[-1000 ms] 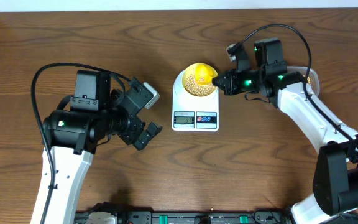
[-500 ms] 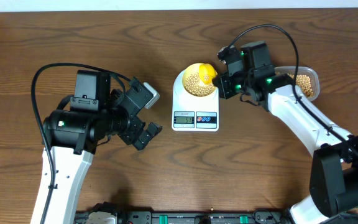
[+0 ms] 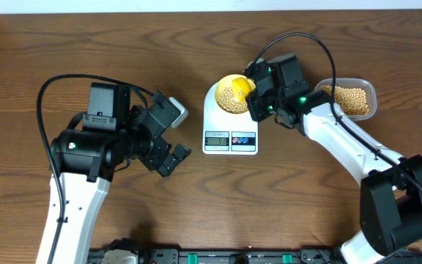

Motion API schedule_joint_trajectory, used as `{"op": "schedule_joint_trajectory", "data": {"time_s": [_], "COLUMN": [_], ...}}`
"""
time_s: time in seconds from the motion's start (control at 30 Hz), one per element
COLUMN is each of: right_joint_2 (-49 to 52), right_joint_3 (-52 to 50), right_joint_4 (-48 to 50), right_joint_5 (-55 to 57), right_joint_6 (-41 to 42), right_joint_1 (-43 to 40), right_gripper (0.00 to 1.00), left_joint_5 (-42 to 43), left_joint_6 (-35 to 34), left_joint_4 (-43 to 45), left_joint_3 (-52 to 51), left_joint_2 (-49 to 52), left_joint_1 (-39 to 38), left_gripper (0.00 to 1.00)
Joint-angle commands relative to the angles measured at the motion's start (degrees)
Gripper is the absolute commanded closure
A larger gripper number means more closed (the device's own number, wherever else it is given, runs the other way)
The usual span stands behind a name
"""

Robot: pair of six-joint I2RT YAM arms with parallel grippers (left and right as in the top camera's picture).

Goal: Scoop item into bowl and weigh 50g on scale

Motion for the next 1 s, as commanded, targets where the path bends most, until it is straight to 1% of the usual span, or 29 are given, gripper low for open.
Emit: {"op": "schedule_joint_trajectory", "data": {"time_s": [0.0, 0.1, 0.37, 0.43, 0.77, 0.97], "right_joint_2": [1.05, 1.05, 1.05, 1.03, 1.03, 1.03], "right_joint_3": [1.09, 1.09, 1.11, 1.11, 1.11, 1.11], "right_joint_4": [0.07, 0.26, 0.33, 0.35, 0.39, 0.59], "right_joint_5": [0.57, -0.42, -10.08, -11.72, -19.26, -29.57], "right_joint_6": [-0.81, -0.81, -0.7, 0.46, 6.51, 7.04], "right_joint_1": [1.18, 1.64, 1.6, 1.31, -4.35, -8.07], "right_gripper": [0.99, 0.99, 0.99, 0.99, 0.99, 0.99], "left_joint_5": [-0.33, -0.33, -0.33, -0.33, -0.33, -0.33], "left_joint_6": [0.37, 0.37, 0.37, 0.37, 0.37, 0.37], "left_joint_4": [-0.11, -0.11, -0.11, -0.11, -0.11, -0.11], "left_joint_3": [-0.2, -0.2, -0.2, -0.2, -0.2, -0.2], "left_joint_2": [-0.09, -0.09, -0.09, -0.09, -0.09, -0.09], "left_joint_1": [0.2, 0.2, 0.2, 0.2, 0.2, 0.2], "left_gripper": [0.0, 0.01, 0.0, 0.0, 0.0, 0.0]}}
